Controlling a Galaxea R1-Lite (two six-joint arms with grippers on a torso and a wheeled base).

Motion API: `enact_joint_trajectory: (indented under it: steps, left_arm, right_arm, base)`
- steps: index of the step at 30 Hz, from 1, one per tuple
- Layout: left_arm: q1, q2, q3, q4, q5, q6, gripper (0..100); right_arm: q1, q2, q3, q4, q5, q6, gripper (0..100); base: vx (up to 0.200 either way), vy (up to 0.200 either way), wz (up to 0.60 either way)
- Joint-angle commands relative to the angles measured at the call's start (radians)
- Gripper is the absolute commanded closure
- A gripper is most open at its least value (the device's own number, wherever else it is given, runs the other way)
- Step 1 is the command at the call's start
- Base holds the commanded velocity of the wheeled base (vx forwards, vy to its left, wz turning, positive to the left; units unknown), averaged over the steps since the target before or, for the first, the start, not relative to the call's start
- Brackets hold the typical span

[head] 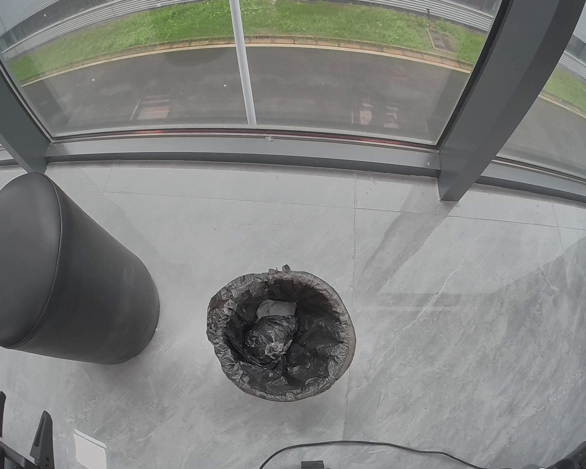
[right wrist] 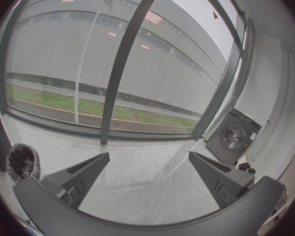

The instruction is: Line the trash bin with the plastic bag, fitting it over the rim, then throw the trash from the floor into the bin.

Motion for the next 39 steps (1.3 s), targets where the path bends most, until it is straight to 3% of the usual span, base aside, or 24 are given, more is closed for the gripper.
enact_joint_trajectory:
  steps: [1,8,9,10,16,21,23,24,32,37,39]
  left_arm:
    - [0.0,-0.013,0.042,-0.045,-0.002,0.018,0]
    - [0.0,-0.011,0.045,-0.047,-0.007,0.015,0]
    - [0.0,-0.011,0.05,-0.044,-0.021,0.032,0]
    - [0.0,-0.011,0.05,-0.042,-0.021,0.032,0]
    - [-0.001,-0.011,0.05,-0.044,-0.04,0.058,0]
    - [-0.003,-0.011,0.05,-0.044,-0.039,0.048,0]
    - [-0.003,-0.011,0.05,-0.05,-0.036,0.04,0]
    - [-0.003,-0.01,0.05,-0.047,-0.027,0.014,0]
    - [-0.003,-0.011,0.05,-0.042,-0.025,0.035,0]
    - [-0.003,-0.01,0.05,-0.042,-0.039,0.057,0]
    - [-0.003,-0.01,0.05,-0.044,-0.037,0.052,0]
  right_arm:
    - [0.033,-0.054,0.087,-0.044,0.145,0.01,0]
    - [0.033,-0.054,0.125,-0.029,0.205,0.004,0]
    - [0.033,-0.054,0.125,0.0,0.274,0.018,0]
    - [0.033,-0.054,0.125,0.002,0.28,0.019,0]
    - [0.03,-0.054,0.122,0.012,0.521,0.157,0]
    - [0.03,-0.054,0.114,0.037,0.546,0.114,0]
    - [0.03,-0.054,0.111,0.049,0.536,0.107,0]
    - [0.03,-0.054,0.108,0.055,0.493,0.088,0]
    - [0.03,-0.052,0.113,0.057,0.48,0.157,0]
    - [0.032,-0.052,0.124,0.066,0.592,0.078,0]
    - [0.032,-0.051,0.125,0.066,0.592,0.09,0]
  base:
    - [0.0,0.0,0.0]
    - [0.0,0.0,0.0]
    - [0.0,0.0,0.0]
    - [0.0,0.0,0.0]
    - [0.0,0.0,0.0]
    - [0.0,0.0,0.0]
    - [0.0,0.0,0.0]
    - [0.0,0.0,0.0]
    - [0.0,0.0,0.0]
    - [0.0,0.0,0.0]
    - [0.0,0.0,0.0]
